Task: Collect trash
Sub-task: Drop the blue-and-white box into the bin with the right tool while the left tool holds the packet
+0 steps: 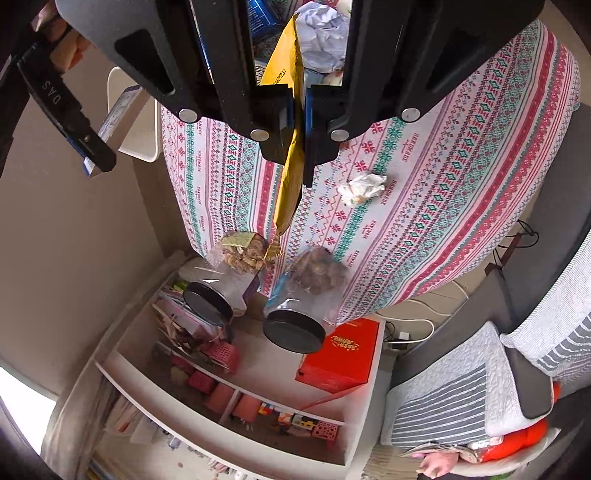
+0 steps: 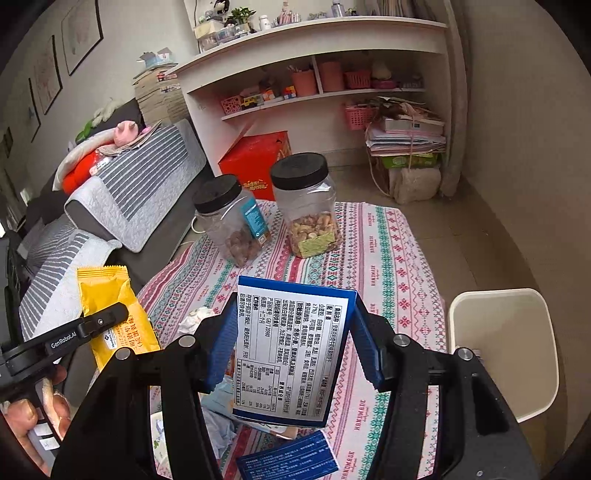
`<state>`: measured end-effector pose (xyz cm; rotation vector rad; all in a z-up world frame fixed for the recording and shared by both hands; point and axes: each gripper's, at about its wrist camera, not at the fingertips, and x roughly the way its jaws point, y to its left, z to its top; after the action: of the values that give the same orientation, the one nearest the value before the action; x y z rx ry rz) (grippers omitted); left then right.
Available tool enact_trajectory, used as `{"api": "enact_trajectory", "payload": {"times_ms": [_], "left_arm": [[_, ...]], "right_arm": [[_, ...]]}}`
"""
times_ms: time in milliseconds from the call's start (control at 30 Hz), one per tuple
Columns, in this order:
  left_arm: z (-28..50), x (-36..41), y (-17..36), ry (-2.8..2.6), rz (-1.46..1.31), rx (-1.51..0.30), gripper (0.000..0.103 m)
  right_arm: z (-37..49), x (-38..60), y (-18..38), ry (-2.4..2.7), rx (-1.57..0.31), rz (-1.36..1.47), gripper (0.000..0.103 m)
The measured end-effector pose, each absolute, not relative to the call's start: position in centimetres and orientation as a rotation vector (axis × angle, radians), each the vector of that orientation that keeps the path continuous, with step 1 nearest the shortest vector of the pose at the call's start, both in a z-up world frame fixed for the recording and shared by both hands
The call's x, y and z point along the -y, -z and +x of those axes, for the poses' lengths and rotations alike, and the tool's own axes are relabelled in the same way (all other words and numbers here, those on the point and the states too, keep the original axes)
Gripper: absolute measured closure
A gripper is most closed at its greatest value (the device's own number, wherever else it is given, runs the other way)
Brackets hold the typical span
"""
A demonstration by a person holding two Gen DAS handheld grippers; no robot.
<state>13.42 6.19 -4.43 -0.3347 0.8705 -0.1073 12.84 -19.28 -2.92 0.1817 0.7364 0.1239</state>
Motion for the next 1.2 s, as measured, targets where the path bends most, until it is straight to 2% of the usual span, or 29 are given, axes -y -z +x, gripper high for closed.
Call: {"api": "enact_trajectory", "payload": {"times_ms": [700, 767, 800, 967, 1200], "left_arm": [[13.5, 3.7, 6.0, 0.25, -0.271, -0.897, 0.1], [13.4, 5.2, 6.2, 0.283, -0.265, -0.904, 0.1], [13.3, 5.8, 6.3, 0.294, -0.26, -0.906, 0.1], [13.1, 10.2, 6.5, 0.355, -0.224, -0.909, 0.1], [13.5, 17.9, 6.5, 0.448, -0.206, -0.935, 0.1]], "right_arm": [[9.6, 38.4, 1.8, 0.341, -0.655, 0.314, 0.046], [8.8, 40.1, 1.7, 0.384, -0.655, 0.33, 0.027], [8.2, 41.0, 1.7, 0.409, -0.649, 0.34, 0.023], [6.0, 44.5, 0.8, 0.467, -0.61, 0.39, 0.016], [3.8, 47.6, 0.2, 0.486, -0.577, 0.442, 0.013]]}}
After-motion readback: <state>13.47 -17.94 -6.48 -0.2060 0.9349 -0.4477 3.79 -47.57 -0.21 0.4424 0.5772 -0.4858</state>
